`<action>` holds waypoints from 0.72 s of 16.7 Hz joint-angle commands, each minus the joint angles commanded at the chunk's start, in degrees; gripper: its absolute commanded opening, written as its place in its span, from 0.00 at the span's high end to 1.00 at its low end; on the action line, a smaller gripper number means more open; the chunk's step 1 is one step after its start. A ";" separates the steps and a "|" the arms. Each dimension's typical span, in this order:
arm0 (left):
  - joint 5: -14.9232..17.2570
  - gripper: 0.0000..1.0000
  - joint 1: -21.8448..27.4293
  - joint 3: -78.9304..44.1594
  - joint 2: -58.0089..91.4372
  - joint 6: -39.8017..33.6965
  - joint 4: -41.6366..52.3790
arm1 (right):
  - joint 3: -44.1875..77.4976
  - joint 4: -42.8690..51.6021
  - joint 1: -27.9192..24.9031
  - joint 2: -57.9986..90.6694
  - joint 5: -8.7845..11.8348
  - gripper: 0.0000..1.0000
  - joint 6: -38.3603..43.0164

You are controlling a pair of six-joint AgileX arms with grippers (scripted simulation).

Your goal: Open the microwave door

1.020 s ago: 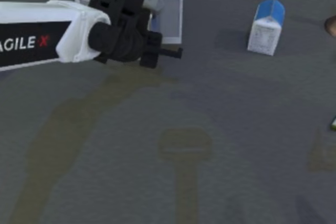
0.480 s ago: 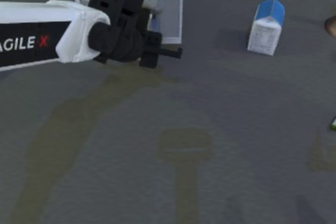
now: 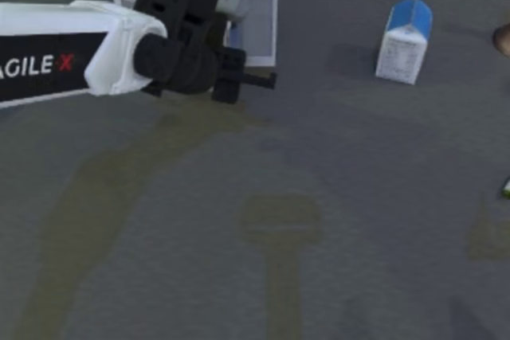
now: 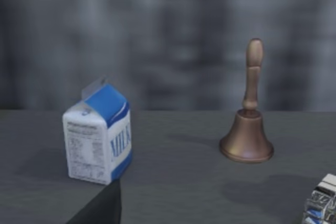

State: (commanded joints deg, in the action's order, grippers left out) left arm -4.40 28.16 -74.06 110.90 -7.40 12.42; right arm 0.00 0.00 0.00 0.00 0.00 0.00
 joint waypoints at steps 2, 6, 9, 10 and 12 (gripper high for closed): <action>0.48 1.00 0.50 -0.18 0.10 -0.34 0.04 | 0.00 0.00 0.00 0.00 0.00 0.00 0.00; 1.46 1.00 -0.26 1.05 -0.79 1.25 -0.39 | 0.00 0.00 0.00 0.00 0.00 0.00 0.00; 2.42 1.00 -0.92 2.16 -1.55 2.79 -0.78 | 0.00 0.00 0.00 0.00 0.00 0.00 0.00; 2.47 1.00 -0.96 2.23 -1.59 2.89 -0.80 | 0.00 0.00 0.00 0.00 0.00 0.00 0.00; 2.47 1.00 -0.96 2.23 -1.59 2.89 -0.80 | 0.00 0.00 0.00 0.00 0.00 0.00 0.00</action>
